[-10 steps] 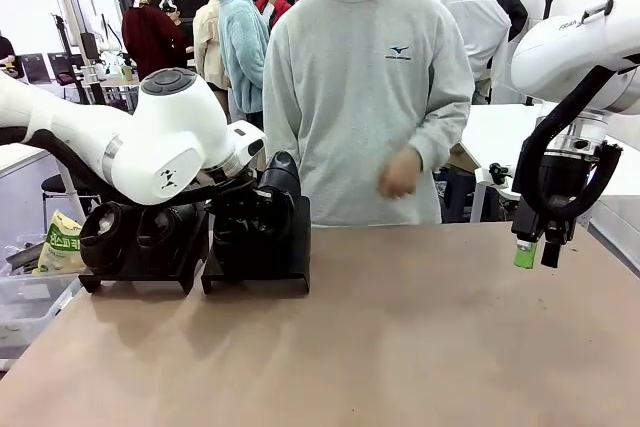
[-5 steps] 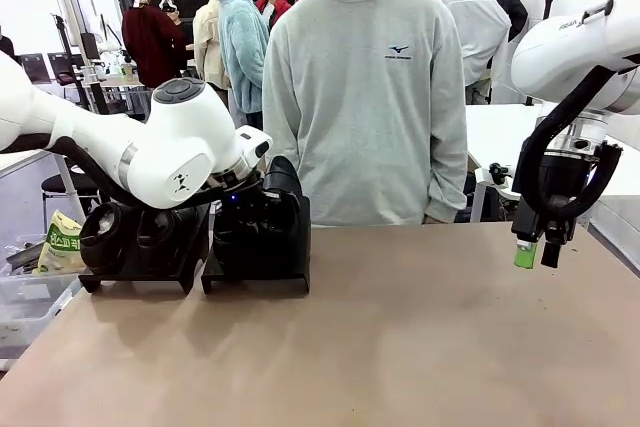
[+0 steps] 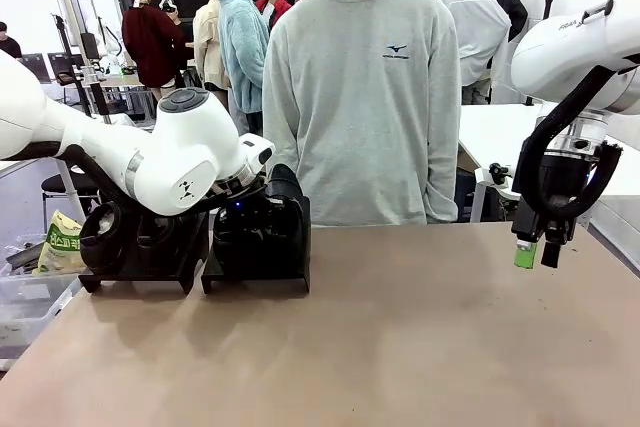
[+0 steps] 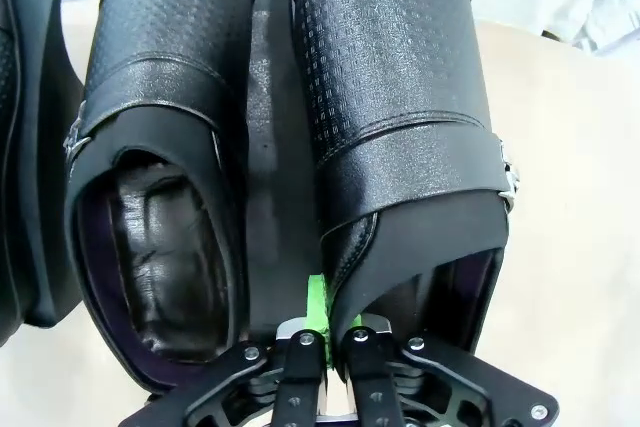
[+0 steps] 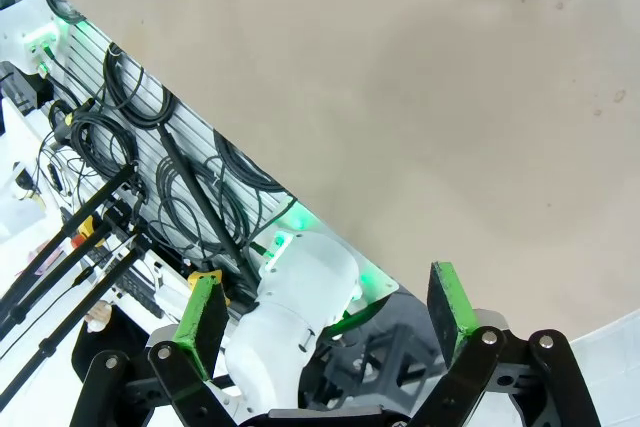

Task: Organize the shoes by placing them on the stand.
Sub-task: Place the Shoe from the middle of the table onto the Shoes Stand.

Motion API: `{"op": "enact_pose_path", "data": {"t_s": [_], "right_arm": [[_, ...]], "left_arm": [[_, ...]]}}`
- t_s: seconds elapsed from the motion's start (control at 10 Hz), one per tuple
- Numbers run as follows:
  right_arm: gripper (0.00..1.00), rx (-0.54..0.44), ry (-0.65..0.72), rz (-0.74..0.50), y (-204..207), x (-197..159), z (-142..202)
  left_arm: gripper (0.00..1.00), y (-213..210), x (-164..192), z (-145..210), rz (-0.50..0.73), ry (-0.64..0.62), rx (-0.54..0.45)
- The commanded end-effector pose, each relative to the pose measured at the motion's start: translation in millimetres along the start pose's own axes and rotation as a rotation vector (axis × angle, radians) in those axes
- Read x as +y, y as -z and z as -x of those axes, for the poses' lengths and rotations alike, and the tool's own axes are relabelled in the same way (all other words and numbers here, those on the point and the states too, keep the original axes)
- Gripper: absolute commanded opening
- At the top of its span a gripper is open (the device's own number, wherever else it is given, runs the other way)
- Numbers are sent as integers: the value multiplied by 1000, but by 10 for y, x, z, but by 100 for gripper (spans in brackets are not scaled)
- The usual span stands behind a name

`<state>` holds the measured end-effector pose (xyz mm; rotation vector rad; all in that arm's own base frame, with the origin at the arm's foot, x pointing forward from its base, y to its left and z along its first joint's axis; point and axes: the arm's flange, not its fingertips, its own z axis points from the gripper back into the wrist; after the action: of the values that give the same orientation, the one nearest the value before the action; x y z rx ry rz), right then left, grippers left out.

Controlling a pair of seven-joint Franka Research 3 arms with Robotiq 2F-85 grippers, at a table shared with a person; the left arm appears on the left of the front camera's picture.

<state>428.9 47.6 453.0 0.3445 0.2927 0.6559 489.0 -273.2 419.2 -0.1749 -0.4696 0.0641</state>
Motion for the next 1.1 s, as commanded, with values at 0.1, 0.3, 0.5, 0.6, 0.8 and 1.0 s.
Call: {"op": "enact_pose_path", "data": {"t_s": [0.1, 0.3, 0.5, 0.6, 0.8, 1.0], "right_arm": [[100, 16, 15, 6, -23, 13, 7], [100, 16, 15, 6, -23, 13, 7], [100, 16, 15, 6, -23, 13, 7], [100, 16, 15, 6, -23, 13, 7], [100, 16, 15, 6, -23, 13, 7], [100, 16, 15, 6, -23, 13, 7]], "left_arm": [[0, -27, -38, -73, 21, -17, 14], [0, -21, -8, -81, 2, -47, 55], [38, -21, 10, -101, -19, -37, 75], [57, -21, 13, -110, -27, -33, 76], [95, -22, 23, -132, -41, -2, 85], [100, -109, -48, -163, -28, 28, 70]]}}
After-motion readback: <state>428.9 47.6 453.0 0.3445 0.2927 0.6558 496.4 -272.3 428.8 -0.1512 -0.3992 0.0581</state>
